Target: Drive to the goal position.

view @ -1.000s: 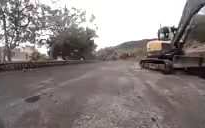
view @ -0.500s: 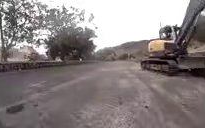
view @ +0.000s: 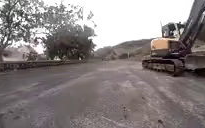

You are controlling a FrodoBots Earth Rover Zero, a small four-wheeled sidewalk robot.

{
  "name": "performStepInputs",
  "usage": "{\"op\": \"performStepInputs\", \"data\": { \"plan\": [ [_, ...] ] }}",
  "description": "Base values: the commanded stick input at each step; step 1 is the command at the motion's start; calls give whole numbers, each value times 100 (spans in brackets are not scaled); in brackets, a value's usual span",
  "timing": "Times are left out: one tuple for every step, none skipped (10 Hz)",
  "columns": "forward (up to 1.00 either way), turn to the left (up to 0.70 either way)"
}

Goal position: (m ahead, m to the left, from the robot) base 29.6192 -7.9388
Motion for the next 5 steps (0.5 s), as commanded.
{"op": "performStepInputs", "data": {
  "plan": [
    [70, -1],
    [70, -12],
    [70, -22],
    [70, -20],
    [70, -8]
  ]
}}
